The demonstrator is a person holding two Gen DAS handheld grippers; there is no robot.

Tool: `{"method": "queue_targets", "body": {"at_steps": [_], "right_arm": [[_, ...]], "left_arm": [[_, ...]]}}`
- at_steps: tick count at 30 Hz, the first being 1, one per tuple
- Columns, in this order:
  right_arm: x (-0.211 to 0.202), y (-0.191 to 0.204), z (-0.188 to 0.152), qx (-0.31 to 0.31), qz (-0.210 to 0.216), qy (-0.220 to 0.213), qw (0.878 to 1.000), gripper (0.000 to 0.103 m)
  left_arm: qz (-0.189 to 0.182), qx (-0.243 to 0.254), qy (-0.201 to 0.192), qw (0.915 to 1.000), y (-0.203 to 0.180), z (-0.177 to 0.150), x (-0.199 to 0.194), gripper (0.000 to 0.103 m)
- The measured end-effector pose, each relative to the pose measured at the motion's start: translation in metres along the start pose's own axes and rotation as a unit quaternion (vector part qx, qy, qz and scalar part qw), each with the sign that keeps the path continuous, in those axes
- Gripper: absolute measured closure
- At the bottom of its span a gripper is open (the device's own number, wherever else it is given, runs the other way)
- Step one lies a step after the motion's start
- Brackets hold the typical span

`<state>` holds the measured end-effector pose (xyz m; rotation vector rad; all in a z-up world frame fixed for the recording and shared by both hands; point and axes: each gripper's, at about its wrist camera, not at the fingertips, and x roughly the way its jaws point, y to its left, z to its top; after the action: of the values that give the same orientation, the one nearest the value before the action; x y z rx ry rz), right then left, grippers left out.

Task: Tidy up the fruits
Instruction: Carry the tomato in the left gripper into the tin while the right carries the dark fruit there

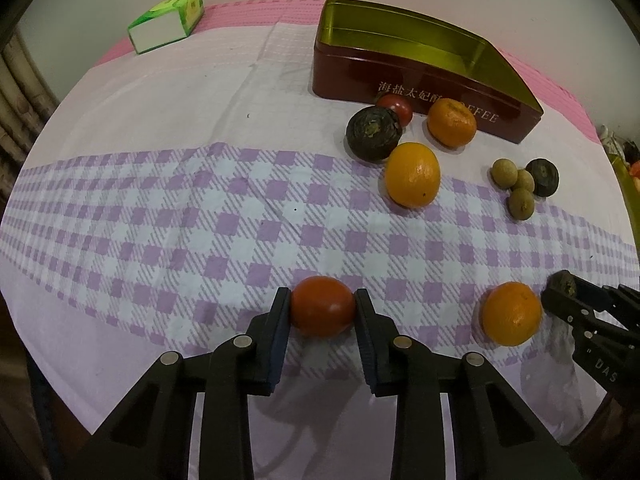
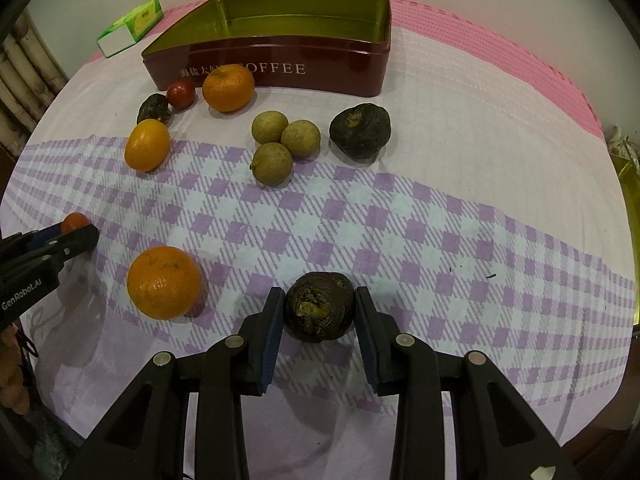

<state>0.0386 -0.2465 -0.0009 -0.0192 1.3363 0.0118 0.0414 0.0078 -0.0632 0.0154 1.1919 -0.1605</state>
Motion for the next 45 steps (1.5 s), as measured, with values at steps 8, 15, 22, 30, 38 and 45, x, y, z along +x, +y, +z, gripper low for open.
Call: {"method": "queue_targets", "body": {"at_steps": [8, 15, 22, 30, 38, 45], "right_arm": [[0.0, 0.002, 0.004, 0.001, 0.001, 0.003, 1.0, 0.071], [-0.002, -0.001, 0.012, 0.005, 0.003, 0.002, 1.0, 0.071], [-0.013, -0.013, 0.022, 0.014, 0.008, -0.019, 1.0, 0.071], [-0.032, -0.034, 0.047, 0.017, 0.01, -0.043, 0.999, 0.071], [-0.051, -0.036, 0.073, 0.015, 0.01, -0.074, 0.997, 0.071], [-0.057, -0.034, 0.104, 0.005, 0.004, -0.092, 0.996, 0.071]], "left_arm": [[-0.002, -0.002, 0.001, 1.0, 0.0, 0.005, 0.0, 0.071], [-0.002, -0.001, -0.003, 1.0, 0.0, 0.016, -0.002, 0.071], [-0.004, 0.003, -0.012, 0.9999, -0.003, 0.029, -0.004, 0.071], [-0.004, 0.01, -0.037, 0.9993, 0.001, 0.055, -0.017, 0.071], [-0.004, 0.02, -0.064, 0.9977, 0.004, 0.087, -0.027, 0.071], [-0.003, 0.031, -0.084, 0.996, 0.0, 0.121, -0.025, 0.071]]}}
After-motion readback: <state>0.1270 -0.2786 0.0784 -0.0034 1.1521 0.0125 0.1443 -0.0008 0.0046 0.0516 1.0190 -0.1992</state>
